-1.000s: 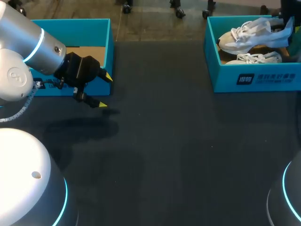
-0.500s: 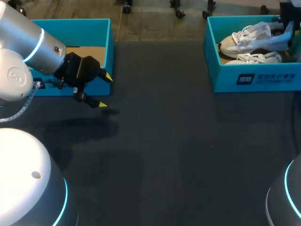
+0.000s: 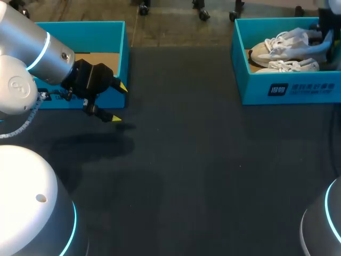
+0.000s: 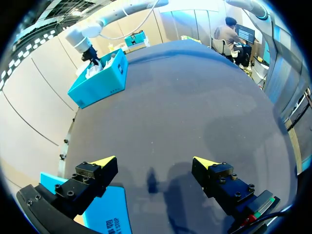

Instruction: Take the shoe out of the shoebox, open the shoe tongue, remove and reinsert the insole, then place the shoe into the shoebox

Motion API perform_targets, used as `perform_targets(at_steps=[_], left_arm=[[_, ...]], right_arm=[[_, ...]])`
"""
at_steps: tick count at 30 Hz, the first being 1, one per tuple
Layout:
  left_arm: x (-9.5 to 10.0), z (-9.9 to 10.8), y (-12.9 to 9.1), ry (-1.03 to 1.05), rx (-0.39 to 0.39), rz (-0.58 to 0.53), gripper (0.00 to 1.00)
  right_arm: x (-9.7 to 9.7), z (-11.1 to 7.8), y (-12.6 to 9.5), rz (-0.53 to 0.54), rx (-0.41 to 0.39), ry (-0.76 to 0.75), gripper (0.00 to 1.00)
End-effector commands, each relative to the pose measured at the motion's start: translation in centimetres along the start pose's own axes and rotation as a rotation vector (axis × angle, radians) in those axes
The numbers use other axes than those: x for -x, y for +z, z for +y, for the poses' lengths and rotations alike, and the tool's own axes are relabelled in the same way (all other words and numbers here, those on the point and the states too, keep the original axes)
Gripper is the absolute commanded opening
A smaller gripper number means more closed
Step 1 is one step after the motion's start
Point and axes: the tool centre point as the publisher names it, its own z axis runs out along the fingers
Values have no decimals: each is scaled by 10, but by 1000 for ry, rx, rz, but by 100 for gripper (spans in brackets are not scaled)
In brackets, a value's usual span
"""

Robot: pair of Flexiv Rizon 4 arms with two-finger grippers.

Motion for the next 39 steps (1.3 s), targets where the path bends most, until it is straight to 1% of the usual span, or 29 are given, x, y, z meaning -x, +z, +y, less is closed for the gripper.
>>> perform_targets(at_steps=[1, 13, 24, 27, 29, 33, 34, 36, 37, 39], left_arm=[[-1, 0, 0, 1, 1, -1, 100], [-1, 0, 0, 1, 1, -1, 100], [-1, 0, 0, 1, 1, -1, 100], [-1, 0, 0, 1, 1, -1, 100], [-1, 0, 0, 1, 1, -1, 100], [-1, 0, 0, 1, 1, -1, 100], [-1, 0, 0, 1, 1, -1, 100], [-1, 0, 0, 1, 1, -1, 100], [-1, 0, 0, 1, 1, -1, 100], [-1, 0, 0, 1, 1, -1, 100]], right_arm=[[-1, 5, 9, 12, -12, 1, 0], [-4, 5, 21, 34, -26, -7, 0], [-9, 6, 22, 48, -32, -18, 0], [-10, 6, 21, 51, -31, -16, 25], [-10, 5, 20, 53, -30, -15, 37], [-9, 5, 16, 54, -26, -11, 49], [-9, 5, 16, 53, -25, -11, 57], [-10, 5, 11, 55, -19, -11, 65], [-11, 4, 9, 57, -16, -12, 65], [-12, 3, 3, 58, -5, -12, 70]])
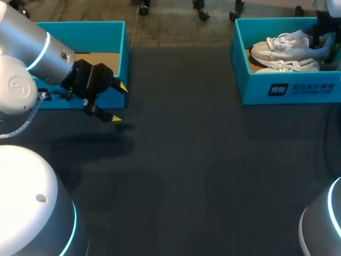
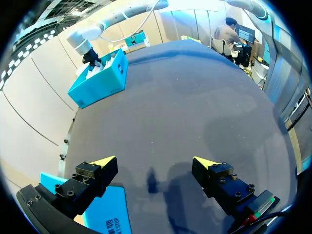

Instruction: Take the shoe out of the shoebox, open the shoe tongue, remove and reinsert the insole, then place the shoe into the shoebox

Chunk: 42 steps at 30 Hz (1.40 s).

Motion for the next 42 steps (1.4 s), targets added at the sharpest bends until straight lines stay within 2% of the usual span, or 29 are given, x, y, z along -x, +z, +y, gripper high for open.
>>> perform_targets(at_steps=[1, 2, 4, 5, 13, 27, 33, 42], left_arm=[[-1, 0, 0, 1, 1, -1, 100], [-1, 0, 0, 1, 1, -1, 100], [-1, 0, 0, 1, 1, -1, 100], [-1, 0, 0, 1, 1, -1, 100], [-1, 0, 0, 1, 1, -1, 100], [-1, 0, 0, 1, 1, -1, 100], [-1, 0, 0, 1, 1, -1, 100], [-1, 0, 0, 1, 1, -1, 100]], right_arm=[[3, -3, -12, -1, 13, -1, 72], [2, -3, -15, -2, 15, -1, 76], [2, -5, -20, -1, 19, 2, 95], [2, -6, -21, -1, 20, 2, 100], [3, -11, -44, 5, 47, 19, 100], [0, -32, -99, 32, 114, -20, 100], [-3, -43, -122, 109, 132, -52, 100], [-11, -79, -160, 184, 146, -159, 100]])
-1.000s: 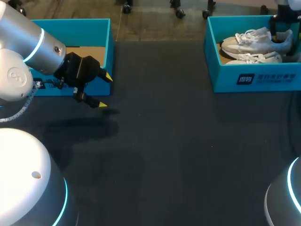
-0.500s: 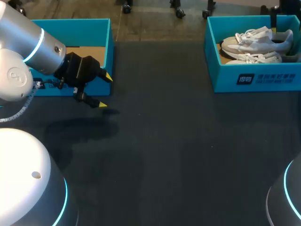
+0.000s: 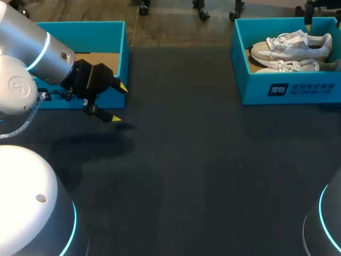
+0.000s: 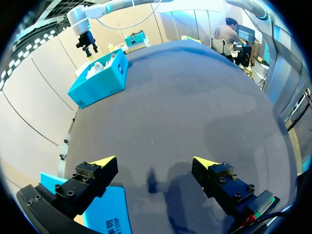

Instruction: Take the shoe out of the shoebox, open the shoe tongue, remove and reinsert the insole, then place the shoe into the shoebox

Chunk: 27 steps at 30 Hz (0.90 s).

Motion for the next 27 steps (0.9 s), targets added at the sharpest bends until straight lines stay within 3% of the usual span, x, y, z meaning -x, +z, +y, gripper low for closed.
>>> perform_targets(at_steps=[1, 12, 15, 27], left_arm=[[-1, 0, 0, 1, 1, -1, 100], [-1, 0, 0, 1, 1, -1, 100], [-1, 0, 0, 1, 1, -1, 100], [-1, 0, 0, 1, 1, -1, 100]], right_arm=[[-3, -28, -24, 1, 61, -52, 100], [-39, -57, -60, 44, 84, -136, 100], [-47, -67, -71, 44, 67, -99, 100], [-47, -67, -71, 44, 67, -99, 100]])
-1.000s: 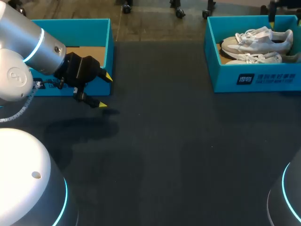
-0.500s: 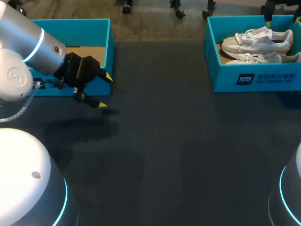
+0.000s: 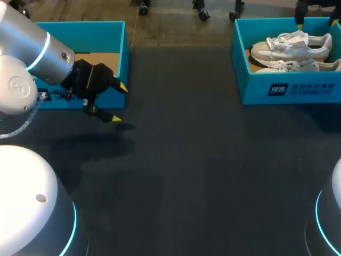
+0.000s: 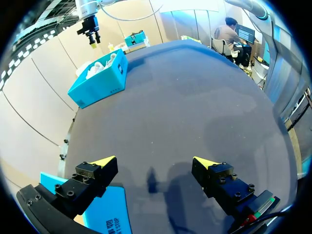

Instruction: Take the shoe out of the shoebox, open the shoe tongue, remove and reinsert the insole, then place the shoe into the shoebox

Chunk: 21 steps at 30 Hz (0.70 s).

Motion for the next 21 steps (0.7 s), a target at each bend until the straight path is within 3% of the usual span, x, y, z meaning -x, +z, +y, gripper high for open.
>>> perform_targets(at_steps=[1, 9, 11, 12, 14, 21], left_arm=[[-1, 0, 0, 1, 1, -1, 100], [-3, -1, -1, -13, -15, 0, 100], [-7, -2, -4, 4, -100, 34, 100], [-9, -3, -8, -8, -184, 71, 100], [-11, -5, -12, -2, -233, 98, 100], [-2, -21, -20, -166, -112, 24, 100]], right_arm=[[0, -2, 0, 1, 5, 1, 100], [0, -2, 0, 1, 5, 1, 100], [0, -2, 0, 1, 5, 1, 100], [0, -2, 0, 1, 5, 1, 100], [0, -2, 0, 1, 5, 1, 100], [0, -2, 0, 1, 5, 1, 100]])
